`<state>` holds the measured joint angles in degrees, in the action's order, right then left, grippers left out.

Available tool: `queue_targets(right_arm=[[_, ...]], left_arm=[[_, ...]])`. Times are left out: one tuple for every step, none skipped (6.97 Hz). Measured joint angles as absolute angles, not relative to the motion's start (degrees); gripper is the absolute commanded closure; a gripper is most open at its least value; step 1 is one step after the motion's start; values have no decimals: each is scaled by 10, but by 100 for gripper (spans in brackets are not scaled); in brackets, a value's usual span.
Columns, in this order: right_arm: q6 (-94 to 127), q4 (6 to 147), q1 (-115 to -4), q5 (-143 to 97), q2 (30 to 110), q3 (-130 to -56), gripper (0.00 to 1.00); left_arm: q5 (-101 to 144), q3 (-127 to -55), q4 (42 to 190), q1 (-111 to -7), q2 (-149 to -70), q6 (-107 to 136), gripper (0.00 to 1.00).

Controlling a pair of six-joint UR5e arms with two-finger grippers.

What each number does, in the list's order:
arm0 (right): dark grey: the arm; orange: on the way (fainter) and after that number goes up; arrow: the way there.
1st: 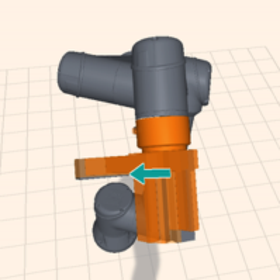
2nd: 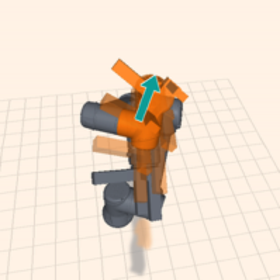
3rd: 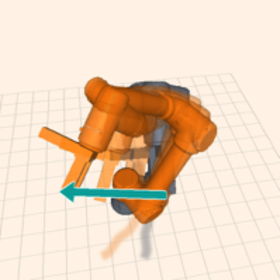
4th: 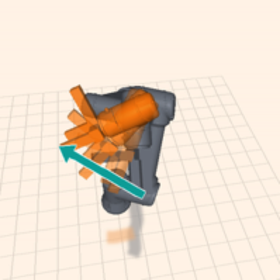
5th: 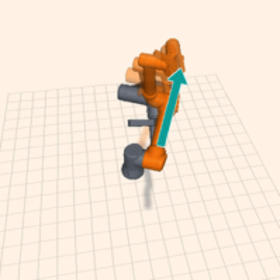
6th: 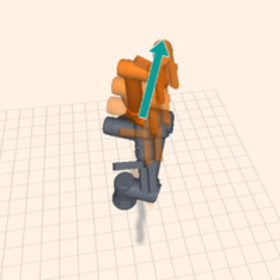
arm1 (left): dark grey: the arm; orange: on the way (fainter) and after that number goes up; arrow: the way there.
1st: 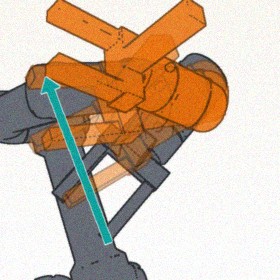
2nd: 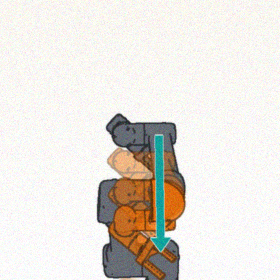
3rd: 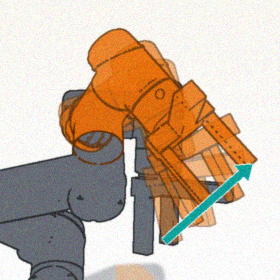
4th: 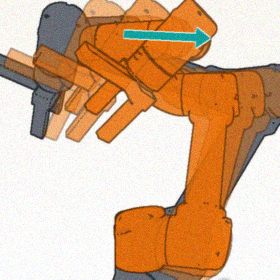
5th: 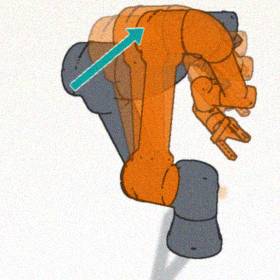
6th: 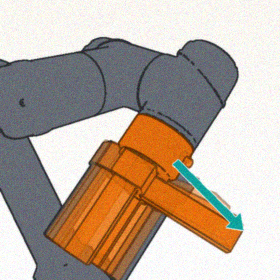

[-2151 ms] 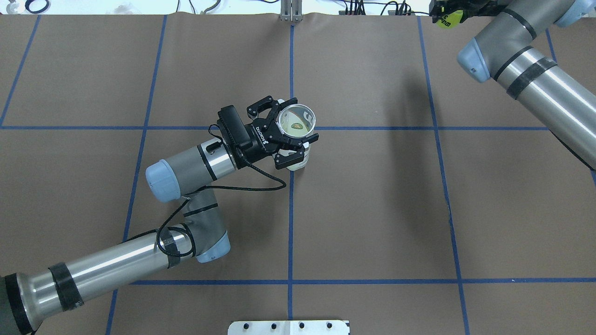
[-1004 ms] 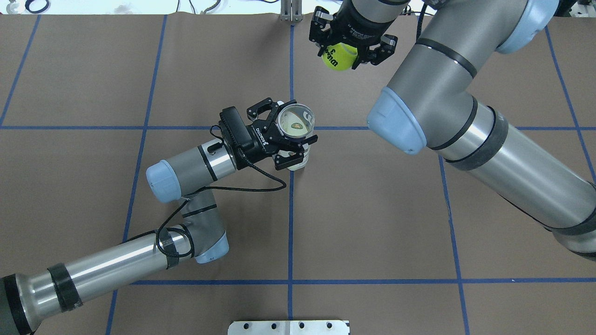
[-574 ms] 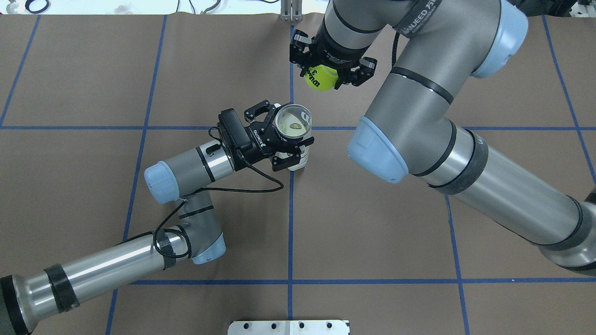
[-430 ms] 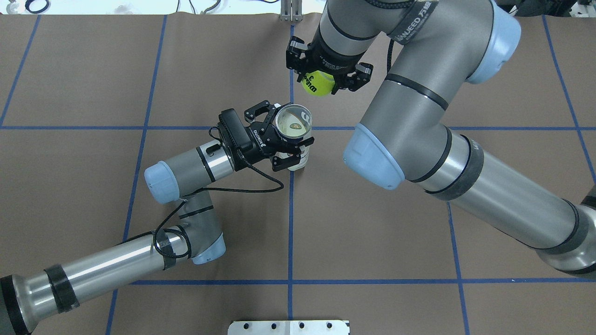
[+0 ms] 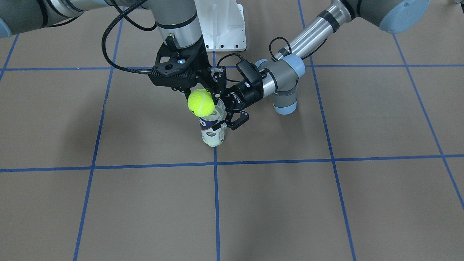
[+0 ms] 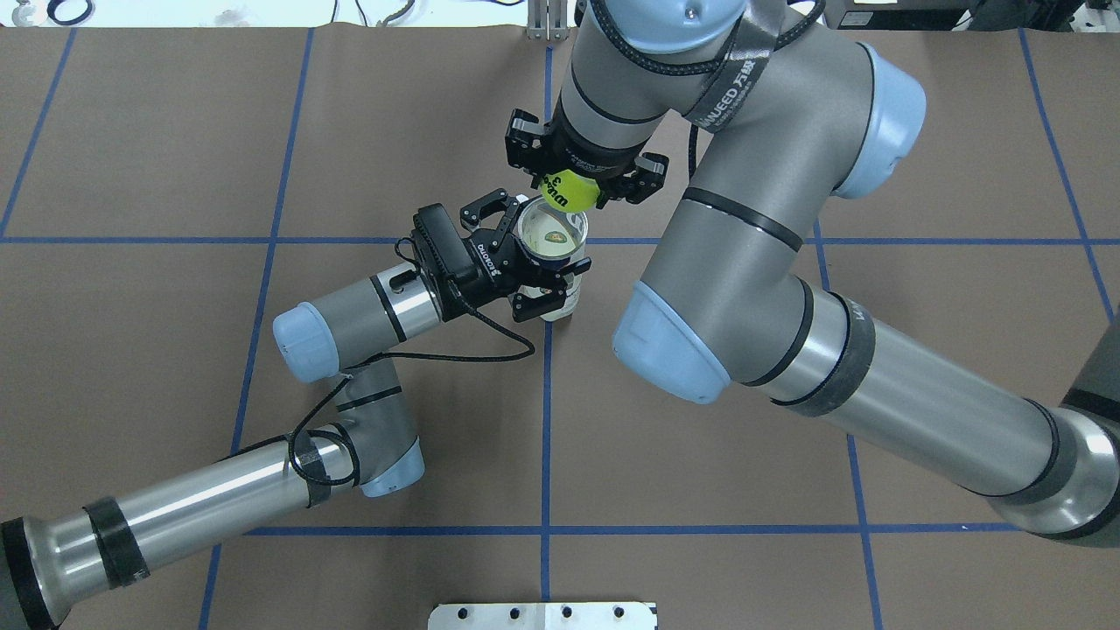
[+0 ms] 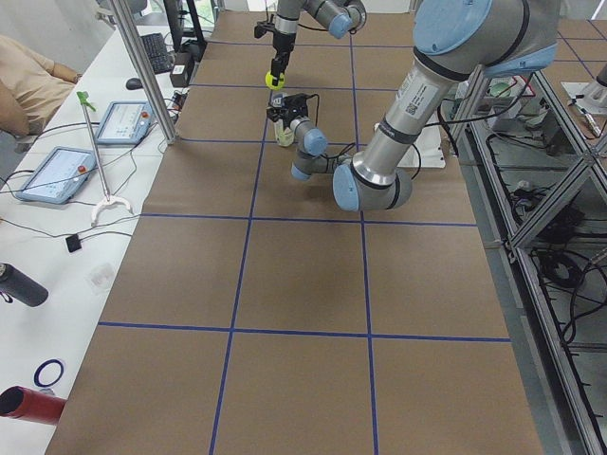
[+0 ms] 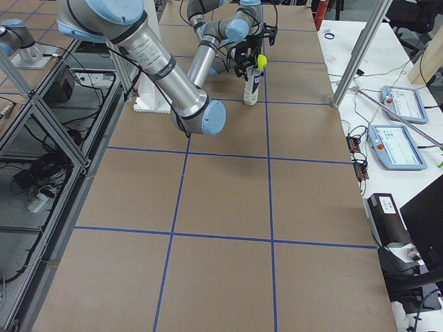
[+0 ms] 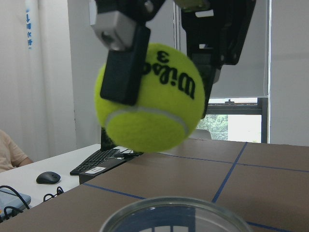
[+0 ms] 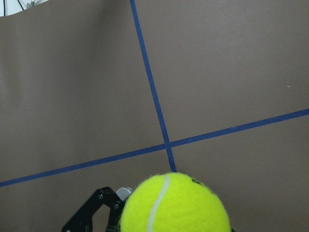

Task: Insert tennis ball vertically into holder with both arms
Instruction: 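Carry the second ball with the right gripper above the can, then open the right gripper to drop the ball into the can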

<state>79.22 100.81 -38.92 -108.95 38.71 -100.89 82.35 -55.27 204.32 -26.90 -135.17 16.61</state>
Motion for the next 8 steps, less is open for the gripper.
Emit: queue_targets(right_arm=[[794,1008,-381,-1078,386,-1008,1],[798,1008,-372,-1062,386,-1007,0],[803,1008,-364,-1049,386,-1008,0],[806,1010,-360,-1044,386,-1010,0],[807,1014,-359,-1042,386,-1015,0],[808,1023,-358,-1042,386,-1023,0],[807,1029,-358,-1043,386,-1029,0],[807,1031,-358,-1045,386,-1032,0]], left_arm=[[824,-553,2042,-269,-1352,166,1],[824,-553,2040,-269,-1352,166,1],[824,-553,2039,-269,-1352,166,1],[824,-553,2039,-269,-1353,166,1],[824,-553,2038,-270,-1353,166,1],[824,-553,2038,-270,-1353,166,1],[824,-553,2038,-270,-1353,166,1],[824,-553,2038,-270,-1353,166,1]])
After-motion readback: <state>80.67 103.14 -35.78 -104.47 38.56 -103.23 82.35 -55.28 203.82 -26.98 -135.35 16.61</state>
